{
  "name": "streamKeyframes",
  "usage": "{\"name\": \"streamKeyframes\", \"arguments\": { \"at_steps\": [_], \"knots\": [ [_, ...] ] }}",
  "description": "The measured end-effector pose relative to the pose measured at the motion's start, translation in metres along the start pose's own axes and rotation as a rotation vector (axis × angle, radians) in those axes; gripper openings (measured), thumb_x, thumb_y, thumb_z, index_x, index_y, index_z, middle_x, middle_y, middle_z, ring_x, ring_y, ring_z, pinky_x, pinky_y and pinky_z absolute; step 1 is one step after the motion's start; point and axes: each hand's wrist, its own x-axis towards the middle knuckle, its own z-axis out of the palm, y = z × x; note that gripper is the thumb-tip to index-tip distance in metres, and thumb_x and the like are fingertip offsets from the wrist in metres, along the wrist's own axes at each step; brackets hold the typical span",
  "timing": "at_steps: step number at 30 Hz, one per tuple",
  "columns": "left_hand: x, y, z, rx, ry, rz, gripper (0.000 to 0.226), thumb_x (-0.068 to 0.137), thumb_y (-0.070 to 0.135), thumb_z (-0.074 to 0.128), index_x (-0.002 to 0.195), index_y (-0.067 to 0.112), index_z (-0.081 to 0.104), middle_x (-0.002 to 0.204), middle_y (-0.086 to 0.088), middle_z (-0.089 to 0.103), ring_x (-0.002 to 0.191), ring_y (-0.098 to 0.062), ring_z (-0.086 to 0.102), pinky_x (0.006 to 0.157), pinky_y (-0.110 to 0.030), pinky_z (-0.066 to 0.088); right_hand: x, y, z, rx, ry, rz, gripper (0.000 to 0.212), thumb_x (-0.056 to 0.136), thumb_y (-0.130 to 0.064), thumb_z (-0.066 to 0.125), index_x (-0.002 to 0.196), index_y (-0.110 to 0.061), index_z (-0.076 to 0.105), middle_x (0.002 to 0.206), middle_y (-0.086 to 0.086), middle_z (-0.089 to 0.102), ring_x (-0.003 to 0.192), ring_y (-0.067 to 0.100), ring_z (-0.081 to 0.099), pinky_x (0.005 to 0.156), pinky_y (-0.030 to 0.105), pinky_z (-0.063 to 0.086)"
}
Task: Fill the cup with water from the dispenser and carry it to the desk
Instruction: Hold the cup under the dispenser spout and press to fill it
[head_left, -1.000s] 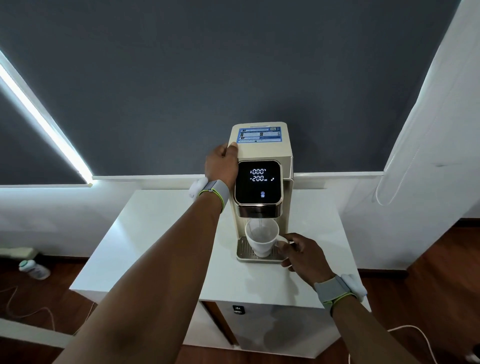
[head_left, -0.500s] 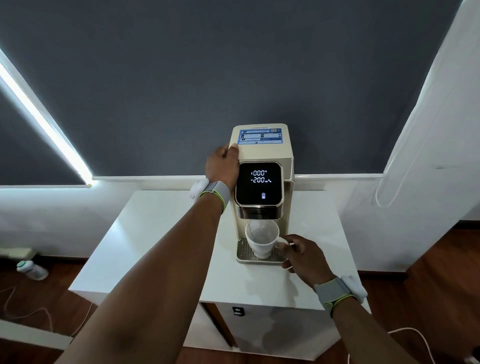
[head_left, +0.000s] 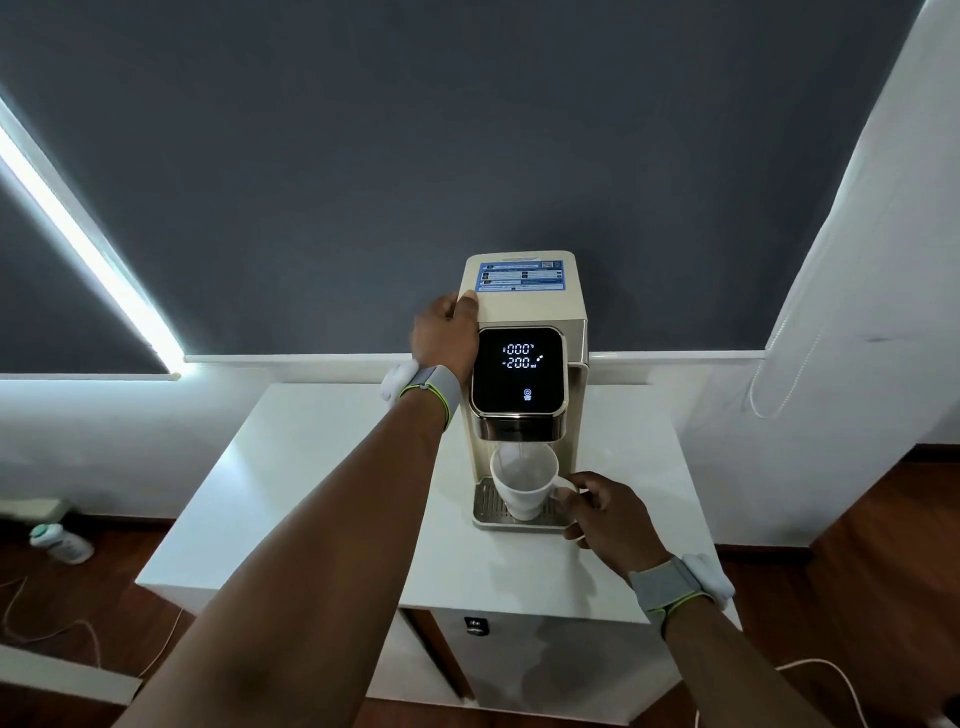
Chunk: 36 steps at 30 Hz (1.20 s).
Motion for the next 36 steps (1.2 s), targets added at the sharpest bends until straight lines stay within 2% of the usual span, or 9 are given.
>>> {"name": "streamKeyframes", "arguments": {
  "at_steps": [6, 9, 13, 17, 21, 27, 32, 36],
  "knots": [
    [0.0011, -0.0006, 0.0001, 0.013, 0.007, 0.021, 0.035, 0.101, 0.041, 0.054, 0.105, 0.014, 0.077, 0.1, -0.009, 0.077, 0.102, -0.036, 0.069, 0.089, -0.038, 0.053, -0.0007, -0.0016, -0.0002, -0.01, 0.001, 0.005, 0.007, 0.098, -0.031, 0.068, 0.099, -0.027, 0.074, 0.076, 0.004, 0.08, 0.062, 0.02, 0.078, 0.076, 0.045, 0.064],
    [0.0018, -0.001, 0.0006, 0.005, 0.003, 0.01, 0.034, 0.101, 0.041, 0.054, 0.105, 0.016, 0.077, 0.093, -0.004, 0.073, 0.101, -0.035, 0.069, 0.089, -0.037, 0.053, -0.0001, -0.0022, -0.0007, -0.015, 0.004, 0.001, 0.008, 0.098, -0.031, 0.068, 0.099, -0.026, 0.075, 0.075, 0.005, 0.08, 0.062, 0.02, 0.078, 0.076, 0.045, 0.064],
    [0.0024, -0.0021, 0.0004, 0.0, -0.003, -0.003, 0.034, 0.1, 0.042, 0.054, 0.101, 0.017, 0.077, 0.086, -0.001, 0.07, 0.1, -0.035, 0.069, 0.086, -0.036, 0.052, -0.0008, -0.0034, -0.0014, -0.024, 0.002, -0.011, 0.012, 0.098, -0.03, 0.068, 0.09, -0.038, 0.069, 0.074, 0.007, 0.079, 0.062, 0.019, 0.078, 0.076, 0.045, 0.064],
    [0.0026, -0.0026, 0.0003, -0.004, -0.004, -0.016, 0.033, 0.099, 0.043, 0.054, 0.087, 0.018, 0.072, 0.075, 0.006, 0.065, 0.098, -0.034, 0.068, 0.08, -0.034, 0.048, 0.0001, -0.0037, -0.0017, -0.015, 0.0, -0.006, 0.007, 0.098, -0.029, 0.068, 0.094, -0.032, 0.072, 0.074, 0.009, 0.079, 0.064, 0.021, 0.078, 0.078, 0.046, 0.064],
    [0.003, -0.0025, 0.0006, -0.002, -0.004, -0.008, 0.035, 0.099, 0.043, 0.054, 0.099, 0.016, 0.076, 0.083, 0.0, 0.067, 0.1, -0.036, 0.069, 0.084, -0.036, 0.051, 0.0008, -0.0028, -0.0018, -0.015, 0.0, -0.006, 0.007, 0.098, -0.029, 0.068, 0.095, -0.028, 0.074, 0.074, 0.009, 0.079, 0.065, 0.021, 0.078, 0.078, 0.047, 0.063],
    [0.0032, -0.0029, 0.0013, 0.006, 0.002, -0.003, 0.034, 0.1, 0.042, 0.054, 0.098, 0.014, 0.075, 0.084, -0.002, 0.066, 0.1, -0.037, 0.068, 0.079, -0.033, 0.046, -0.0002, -0.0037, -0.0022, -0.019, 0.0, -0.016, 0.018, 0.098, -0.03, 0.067, 0.085, -0.042, 0.068, 0.075, 0.008, 0.08, 0.063, 0.02, 0.078, 0.076, 0.045, 0.064],
    [0.0034, -0.0032, 0.0014, 0.012, 0.001, -0.005, 0.036, 0.1, 0.043, 0.054, 0.106, 0.015, 0.076, 0.088, -0.001, 0.068, 0.101, -0.035, 0.068, 0.084, -0.035, 0.049, -0.0014, -0.0055, -0.0024, -0.014, 0.0, -0.003, 0.014, 0.097, -0.032, 0.068, 0.087, -0.042, 0.069, 0.075, 0.006, 0.08, 0.064, 0.019, 0.078, 0.076, 0.044, 0.064],
    [0.0041, -0.0035, 0.002, 0.003, 0.002, 0.0, 0.035, 0.101, 0.042, 0.054, 0.102, 0.015, 0.076, 0.087, -0.001, 0.068, 0.098, -0.034, 0.068, 0.078, -0.031, 0.044, -0.0011, -0.0069, -0.0026, -0.013, -0.002, 0.001, 0.011, 0.097, -0.033, 0.068, 0.09, -0.04, 0.07, 0.076, 0.008, 0.08, 0.067, 0.021, 0.078, 0.076, 0.045, 0.064]
  ]
}}
